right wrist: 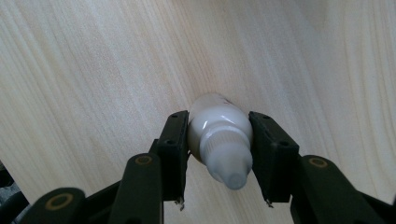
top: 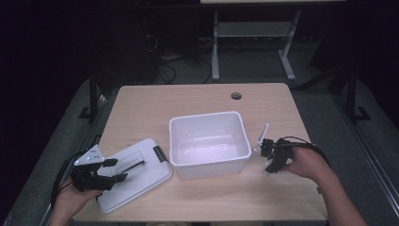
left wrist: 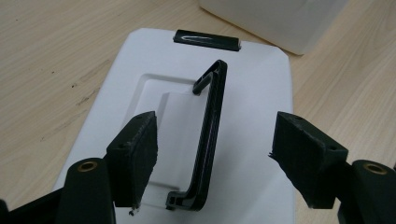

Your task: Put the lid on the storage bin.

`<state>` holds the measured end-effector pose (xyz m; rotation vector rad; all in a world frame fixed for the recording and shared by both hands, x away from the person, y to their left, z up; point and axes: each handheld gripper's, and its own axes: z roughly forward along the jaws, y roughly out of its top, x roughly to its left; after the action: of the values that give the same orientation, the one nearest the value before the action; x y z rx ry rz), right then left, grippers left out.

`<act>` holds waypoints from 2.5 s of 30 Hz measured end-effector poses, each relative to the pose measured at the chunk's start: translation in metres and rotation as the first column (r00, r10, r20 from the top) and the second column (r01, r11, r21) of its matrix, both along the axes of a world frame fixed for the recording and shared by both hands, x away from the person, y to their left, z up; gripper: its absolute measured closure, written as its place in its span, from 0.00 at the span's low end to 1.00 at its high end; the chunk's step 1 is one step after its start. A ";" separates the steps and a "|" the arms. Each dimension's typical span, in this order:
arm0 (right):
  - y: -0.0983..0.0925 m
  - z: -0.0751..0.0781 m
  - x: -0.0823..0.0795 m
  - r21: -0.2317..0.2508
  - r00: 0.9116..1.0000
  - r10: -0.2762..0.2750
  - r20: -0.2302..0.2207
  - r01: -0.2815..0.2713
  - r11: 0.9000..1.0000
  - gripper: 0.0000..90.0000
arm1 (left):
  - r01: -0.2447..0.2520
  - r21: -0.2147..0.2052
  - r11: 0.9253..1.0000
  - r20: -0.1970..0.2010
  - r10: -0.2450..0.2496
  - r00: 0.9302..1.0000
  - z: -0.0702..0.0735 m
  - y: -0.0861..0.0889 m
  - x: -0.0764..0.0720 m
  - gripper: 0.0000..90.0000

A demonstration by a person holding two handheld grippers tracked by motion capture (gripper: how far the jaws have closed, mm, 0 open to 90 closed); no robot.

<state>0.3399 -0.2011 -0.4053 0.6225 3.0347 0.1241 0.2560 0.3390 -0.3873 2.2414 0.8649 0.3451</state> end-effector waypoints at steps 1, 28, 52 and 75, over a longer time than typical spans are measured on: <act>0.000 0.000 0.000 0.001 1.000 -0.002 -0.001 0.002 1.000 0.65 | 0.004 0.000 1.000 -0.001 -0.004 1.000 0.000 0.000 0.000 0.34; 0.001 0.036 -0.013 0.003 1.000 0.015 0.025 -0.015 1.000 0.66 | 0.003 0.007 1.000 -0.020 -0.002 1.000 -0.005 -0.002 0.003 0.34; 0.014 0.097 -0.020 0.005 0.996 0.033 0.088 -0.034 0.999 0.66 | 0.000 0.015 1.000 -0.036 0.000 0.999 -0.010 -0.002 0.005 0.34; 0.033 0.141 -0.023 0.000 0.989 0.069 0.128 -0.069 0.998 0.66 | -0.008 0.021 1.000 -0.045 0.009 0.999 -0.011 0.000 0.005 0.34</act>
<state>0.3169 -0.1676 -0.2641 0.4900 2.9336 0.1667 0.2605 0.3389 -0.3985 2.2732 0.8981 0.3099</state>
